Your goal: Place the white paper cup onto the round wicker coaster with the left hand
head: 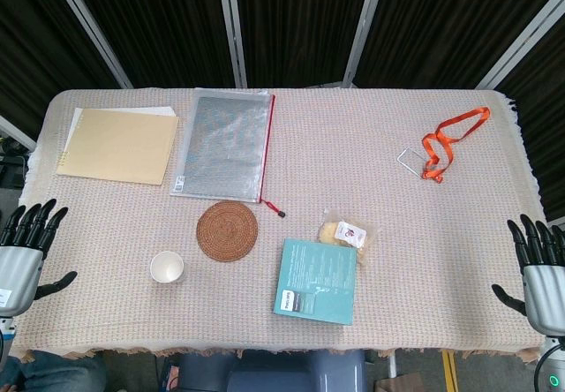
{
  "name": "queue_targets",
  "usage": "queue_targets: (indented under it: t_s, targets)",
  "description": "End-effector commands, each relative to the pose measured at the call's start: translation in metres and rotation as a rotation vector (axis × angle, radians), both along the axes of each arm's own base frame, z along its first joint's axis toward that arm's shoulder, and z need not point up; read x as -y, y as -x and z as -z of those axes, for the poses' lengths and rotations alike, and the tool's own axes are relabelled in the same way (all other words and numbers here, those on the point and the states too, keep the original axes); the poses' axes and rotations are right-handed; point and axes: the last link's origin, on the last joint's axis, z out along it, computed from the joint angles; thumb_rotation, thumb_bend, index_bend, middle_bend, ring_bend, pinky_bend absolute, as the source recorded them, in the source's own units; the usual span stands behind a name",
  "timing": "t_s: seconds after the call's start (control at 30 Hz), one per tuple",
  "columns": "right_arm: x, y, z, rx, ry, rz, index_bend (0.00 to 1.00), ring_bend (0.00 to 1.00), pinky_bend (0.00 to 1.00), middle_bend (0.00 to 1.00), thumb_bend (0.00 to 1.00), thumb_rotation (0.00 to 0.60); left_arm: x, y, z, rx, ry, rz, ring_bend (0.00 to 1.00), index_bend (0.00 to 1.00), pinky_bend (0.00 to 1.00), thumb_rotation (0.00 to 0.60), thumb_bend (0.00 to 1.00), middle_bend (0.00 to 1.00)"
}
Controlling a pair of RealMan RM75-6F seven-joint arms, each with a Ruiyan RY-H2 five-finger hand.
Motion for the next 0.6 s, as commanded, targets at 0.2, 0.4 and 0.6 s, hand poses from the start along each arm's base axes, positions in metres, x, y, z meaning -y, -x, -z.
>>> queue_targets:
  t_s: [0.2,0.4,0.6]
  targets:
    - [0.000,0.003,-0.002,0.017,0.002,0.014,0.00,0.00,0.00,0.00,0.00,0.600,-0.002,0.001,0.001,0.016,0.030,0.034,0.00,0.00,0.00,0.600,0.00,0.00]
    - [0.002,0.002,-0.002,0.034,-0.005,0.016,0.00,0.00,0.00,0.00,0.00,0.600,-0.009,-0.016,0.022,0.065,0.187,0.193,0.00,0.01,0.00,0.600,0.00,0.00]
    - [0.008,0.005,-0.002,0.041,-0.008,0.030,0.00,0.00,0.00,0.00,0.00,0.600,-0.018,-0.035,0.073,-0.093,0.380,0.342,0.00,0.04,0.05,0.600,0.00,0.00]
